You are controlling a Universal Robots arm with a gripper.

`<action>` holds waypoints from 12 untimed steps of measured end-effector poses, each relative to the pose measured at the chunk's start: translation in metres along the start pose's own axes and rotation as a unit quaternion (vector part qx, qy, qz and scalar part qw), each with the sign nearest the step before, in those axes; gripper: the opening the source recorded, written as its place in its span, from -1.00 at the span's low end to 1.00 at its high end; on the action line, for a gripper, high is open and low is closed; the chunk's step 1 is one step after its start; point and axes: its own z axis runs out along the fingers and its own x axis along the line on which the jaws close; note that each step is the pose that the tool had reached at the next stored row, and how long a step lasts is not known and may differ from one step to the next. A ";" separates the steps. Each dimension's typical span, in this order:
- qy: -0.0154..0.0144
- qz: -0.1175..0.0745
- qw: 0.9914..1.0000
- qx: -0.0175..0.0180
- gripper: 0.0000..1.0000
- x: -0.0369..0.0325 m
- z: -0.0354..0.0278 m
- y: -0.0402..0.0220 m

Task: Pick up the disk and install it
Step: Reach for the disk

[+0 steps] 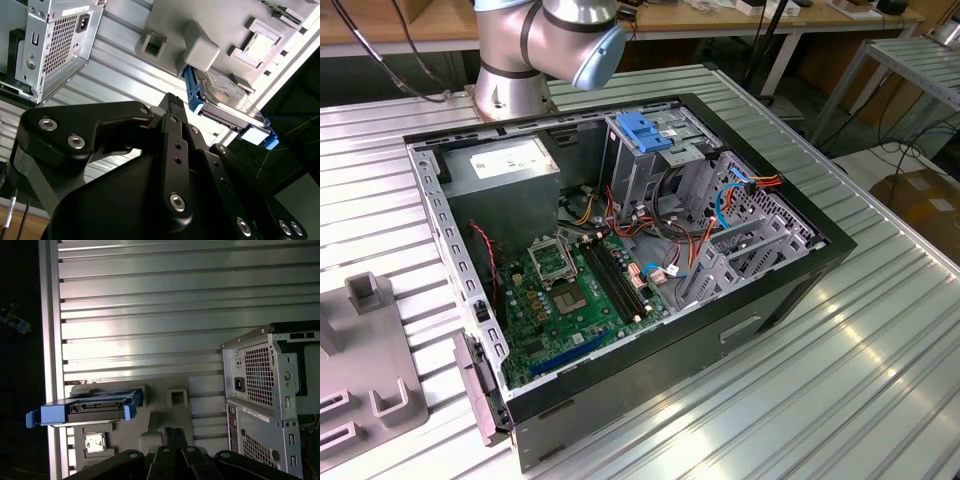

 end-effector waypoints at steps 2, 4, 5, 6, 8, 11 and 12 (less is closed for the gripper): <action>0.000 0.000 1.000 0.000 -0.80 0.0058 -0.0001 0.0008; 0.000 0.000 1.000 0.000 -0.80 0.0115 -0.0001 0.0014; 0.000 0.000 1.000 0.000 -0.80 0.0154 -0.0002 0.0016; 0.000 0.000 1.000 0.000 -0.80 0.0181 -0.0003 0.0015; 0.000 0.000 1.000 0.000 -0.80 0.0248 -0.0005 0.0012; 0.000 0.000 1.000 0.000 -0.80 0.0323 -0.0006 0.0007; 0.000 0.000 1.000 0.000 -0.80 0.0331 -0.0006 0.0006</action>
